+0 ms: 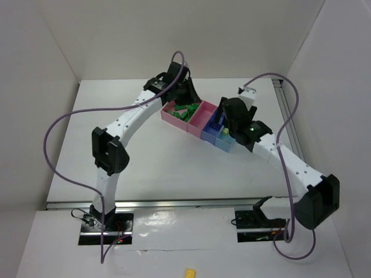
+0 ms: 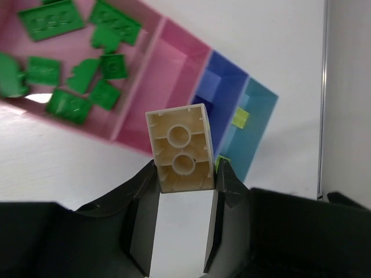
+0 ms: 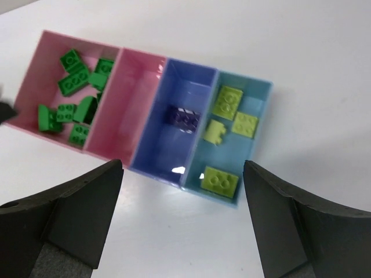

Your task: Sort the legos into containers by color

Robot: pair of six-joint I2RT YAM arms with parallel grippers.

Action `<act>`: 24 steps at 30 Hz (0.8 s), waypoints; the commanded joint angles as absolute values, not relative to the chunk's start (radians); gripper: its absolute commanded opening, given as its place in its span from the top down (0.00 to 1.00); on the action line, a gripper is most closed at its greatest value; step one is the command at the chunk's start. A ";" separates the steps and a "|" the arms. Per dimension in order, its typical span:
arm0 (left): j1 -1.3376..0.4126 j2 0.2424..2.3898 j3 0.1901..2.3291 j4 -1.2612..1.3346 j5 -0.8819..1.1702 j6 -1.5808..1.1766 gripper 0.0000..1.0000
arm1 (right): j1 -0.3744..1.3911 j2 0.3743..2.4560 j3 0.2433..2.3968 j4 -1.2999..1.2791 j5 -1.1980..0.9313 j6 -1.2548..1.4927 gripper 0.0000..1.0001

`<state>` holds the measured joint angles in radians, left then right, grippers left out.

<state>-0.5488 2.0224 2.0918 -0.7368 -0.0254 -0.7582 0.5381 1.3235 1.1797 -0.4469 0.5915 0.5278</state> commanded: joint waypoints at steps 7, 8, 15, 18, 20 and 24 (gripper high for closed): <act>-0.591 2.342 2.404 -0.767 0.057 -0.690 0.69 | 0.531 1.028 1.060 -0.540 0.698 0.647 0.08; -0.591 2.355 2.404 -0.767 0.057 -0.690 0.69 | 0.531 1.014 1.060 -0.549 0.698 0.647 0.08; -0.591 2.402 2.391 -0.727 0.057 -0.672 0.66 | 0.531 0.988 1.039 -0.561 0.698 0.647 0.07; -0.591 2.425 2.391 -0.727 0.066 -0.672 0.49 | 0.531 1.008 1.028 -0.537 0.674 0.647 0.07; -0.591 2.425 2.391 -0.727 0.075 -0.672 0.38 | 0.531 1.022 1.028 -0.528 0.661 0.638 0.07; -0.591 2.425 2.391 -0.727 0.084 -0.663 0.02 | 0.531 1.060 1.028 -0.528 0.661 0.638 0.06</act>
